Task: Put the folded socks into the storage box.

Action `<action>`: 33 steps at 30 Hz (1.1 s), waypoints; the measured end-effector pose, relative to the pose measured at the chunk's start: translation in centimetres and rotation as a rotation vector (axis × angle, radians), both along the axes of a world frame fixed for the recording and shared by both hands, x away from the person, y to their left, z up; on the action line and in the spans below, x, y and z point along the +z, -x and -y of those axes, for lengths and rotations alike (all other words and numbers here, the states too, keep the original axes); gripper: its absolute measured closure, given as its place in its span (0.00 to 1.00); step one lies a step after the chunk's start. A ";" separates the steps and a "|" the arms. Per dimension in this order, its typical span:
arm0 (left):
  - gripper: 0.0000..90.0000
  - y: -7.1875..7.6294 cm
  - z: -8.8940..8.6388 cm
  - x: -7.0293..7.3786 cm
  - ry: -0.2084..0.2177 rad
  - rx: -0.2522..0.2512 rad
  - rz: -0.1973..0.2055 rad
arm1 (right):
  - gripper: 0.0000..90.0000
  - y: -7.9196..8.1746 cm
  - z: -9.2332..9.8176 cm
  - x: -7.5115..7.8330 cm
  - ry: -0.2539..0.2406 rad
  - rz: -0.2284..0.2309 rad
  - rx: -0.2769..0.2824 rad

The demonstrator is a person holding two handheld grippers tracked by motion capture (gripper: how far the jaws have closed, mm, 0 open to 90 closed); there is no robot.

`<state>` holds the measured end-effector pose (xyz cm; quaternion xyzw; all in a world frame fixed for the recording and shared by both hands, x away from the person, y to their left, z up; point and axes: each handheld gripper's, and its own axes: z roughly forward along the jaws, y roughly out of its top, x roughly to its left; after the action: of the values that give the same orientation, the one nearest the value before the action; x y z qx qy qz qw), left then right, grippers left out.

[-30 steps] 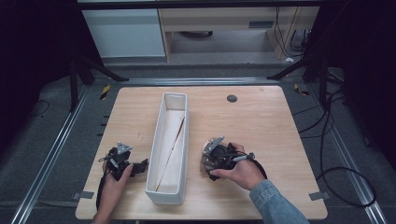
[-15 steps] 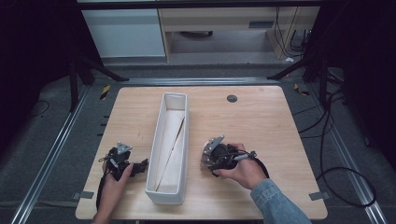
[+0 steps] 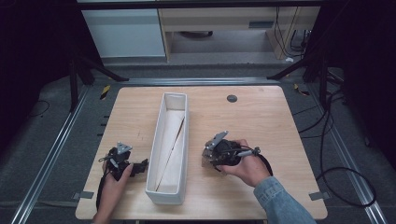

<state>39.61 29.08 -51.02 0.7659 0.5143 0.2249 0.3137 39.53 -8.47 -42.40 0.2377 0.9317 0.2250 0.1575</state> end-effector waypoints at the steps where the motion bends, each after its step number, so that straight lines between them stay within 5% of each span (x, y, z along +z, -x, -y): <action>1: 0.00 0.0 0.0 0.0 0.000 0.000 0.000 | 0.51 0.0 0.1 0.1 0.000 0.000 0.000; 33: 0.00 0.0 0.0 0.0 0.000 0.000 0.000 | 0.52 -0.1 1.9 4.0 -0.040 0.049 -0.030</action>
<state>39.61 29.08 -51.02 0.7659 0.5143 0.2249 0.3136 39.64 -10.35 -38.40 0.2489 0.9192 0.2470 0.1790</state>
